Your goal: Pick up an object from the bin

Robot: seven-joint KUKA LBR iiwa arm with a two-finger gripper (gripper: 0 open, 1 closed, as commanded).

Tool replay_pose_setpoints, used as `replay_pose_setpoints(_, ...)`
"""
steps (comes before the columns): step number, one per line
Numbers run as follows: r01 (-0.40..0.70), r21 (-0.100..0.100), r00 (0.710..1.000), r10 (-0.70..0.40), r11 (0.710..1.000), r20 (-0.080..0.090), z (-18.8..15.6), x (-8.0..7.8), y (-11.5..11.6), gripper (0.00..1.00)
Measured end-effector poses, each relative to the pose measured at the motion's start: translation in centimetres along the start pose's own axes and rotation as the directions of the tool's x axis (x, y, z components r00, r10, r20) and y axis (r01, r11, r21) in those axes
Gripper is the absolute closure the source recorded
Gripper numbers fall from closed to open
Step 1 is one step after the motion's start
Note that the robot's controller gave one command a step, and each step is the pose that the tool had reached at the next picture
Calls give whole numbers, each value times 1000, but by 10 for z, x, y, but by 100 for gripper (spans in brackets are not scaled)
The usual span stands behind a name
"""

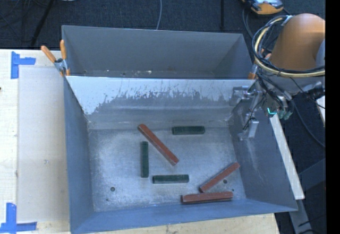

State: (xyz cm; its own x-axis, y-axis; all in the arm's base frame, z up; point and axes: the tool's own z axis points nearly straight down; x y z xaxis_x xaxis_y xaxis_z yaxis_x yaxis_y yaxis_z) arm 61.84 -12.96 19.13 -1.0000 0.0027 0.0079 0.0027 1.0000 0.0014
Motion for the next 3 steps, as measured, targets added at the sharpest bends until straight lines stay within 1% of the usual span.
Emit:
replay_pose_setpoints(1, 0, 0, 1000, 0, 1000, 2, -2, 0, 0, 0)
replay_pose_setpoints(2, 89, 1, 996, -89, 996, 8, -10, -1, -4, 0)
replay_pose_setpoints(3, 223, 5, 975, -223, 975, 12, 40, 20, -10, 0)
